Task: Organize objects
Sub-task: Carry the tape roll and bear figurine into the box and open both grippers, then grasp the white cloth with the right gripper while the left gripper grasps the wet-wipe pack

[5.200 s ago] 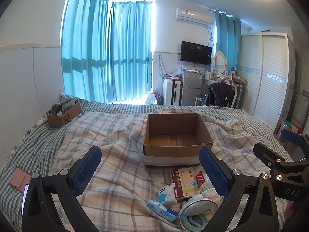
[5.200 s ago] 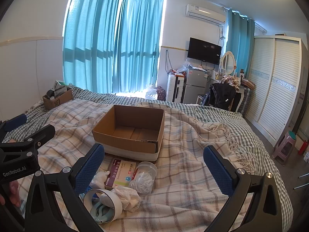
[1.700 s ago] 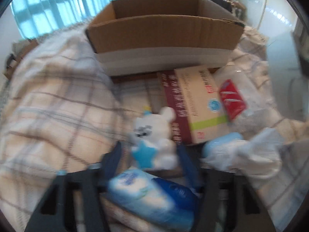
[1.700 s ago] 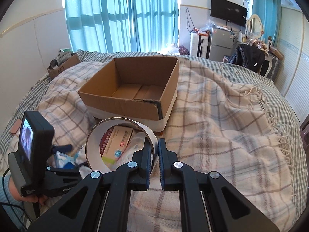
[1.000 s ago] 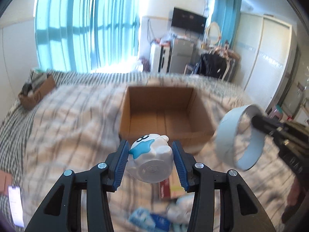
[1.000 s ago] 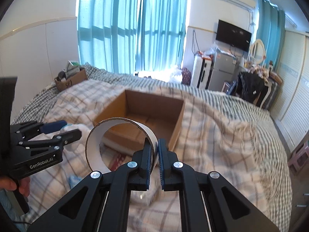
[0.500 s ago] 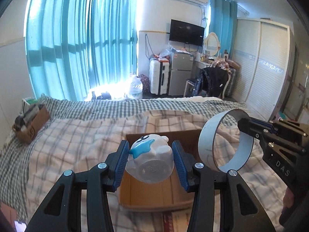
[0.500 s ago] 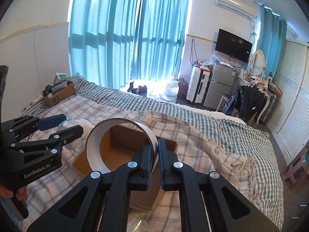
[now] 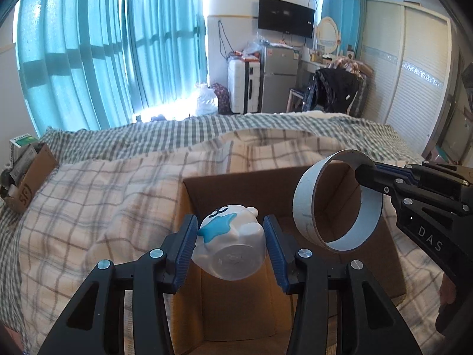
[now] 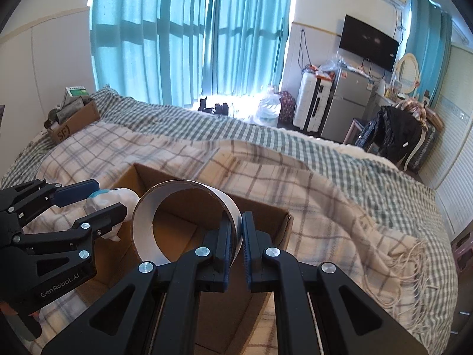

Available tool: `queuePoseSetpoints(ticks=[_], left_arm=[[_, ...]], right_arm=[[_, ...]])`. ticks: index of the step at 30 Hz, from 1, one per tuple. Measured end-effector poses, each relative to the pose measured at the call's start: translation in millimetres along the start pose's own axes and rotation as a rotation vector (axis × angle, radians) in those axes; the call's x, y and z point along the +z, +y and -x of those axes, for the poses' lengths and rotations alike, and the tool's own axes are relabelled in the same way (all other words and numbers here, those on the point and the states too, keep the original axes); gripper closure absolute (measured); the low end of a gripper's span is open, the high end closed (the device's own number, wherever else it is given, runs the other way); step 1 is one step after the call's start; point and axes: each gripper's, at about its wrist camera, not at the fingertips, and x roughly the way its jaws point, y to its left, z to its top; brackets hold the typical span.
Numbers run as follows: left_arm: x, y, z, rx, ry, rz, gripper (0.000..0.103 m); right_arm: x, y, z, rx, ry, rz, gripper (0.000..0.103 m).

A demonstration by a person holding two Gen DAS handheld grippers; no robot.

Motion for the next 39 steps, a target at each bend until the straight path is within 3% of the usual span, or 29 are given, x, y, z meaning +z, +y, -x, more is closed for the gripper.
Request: queuePoseSetpoints(ticks=[5, 6, 7, 9, 10, 19, 30, 34, 39], left_arm=[[-7.9, -5.6, -3.0, -0.006, 0.034, -0.019, 0.054], [-7.9, -6.4, -1.1, -0.005, 0.034, -0.023, 0.053], [-7.1, -8.3, 2.2, -0.002, 0.032, -0.028, 0.048], [-5.6, -9.5, 11.3, 0.009, 0.020, -0.028, 0.037], [-5.1, -9.3, 16.8, 0.011, 0.010, -0.025, 0.033], [-8.1, -0.8, 86.5, 0.048, -0.049, 0.002, 0.015], [-44.2, -4.7, 160.1, 0.061, -0.077, -0.002, 0.006], [-71.7, -8.4, 171.2, 0.068, -0.064, -0.003, 0.004], [-115.6, -9.9, 164.9, 0.093, -0.015, 0.009, 0.004]], right_arm=[[-6.1, -5.1, -3.0, 0.015, 0.020, -0.015, 0.093], [-6.9, -5.0, 0.2, 0.020, 0.017, -0.019, 0.086], [-7.1, -4.9, 2.9, 0.024, 0.019, -0.021, 0.069], [-8.4, -4.3, 12.1, 0.015, 0.010, -0.027, 0.048], [-9.0, -3.6, 17.8, 0.006, -0.002, -0.030, 0.045], [-11.3, 4.0, 95.0, -0.017, -0.073, -0.025, 0.037], [-47.7, 19.2, 213.8, -0.012, -0.160, -0.001, 0.020], [-72.2, 28.6, 232.0, -0.012, -0.151, -0.004, 0.018], [-117.2, 50.1, 219.6, 0.003, -0.078, 0.010, 0.018]])
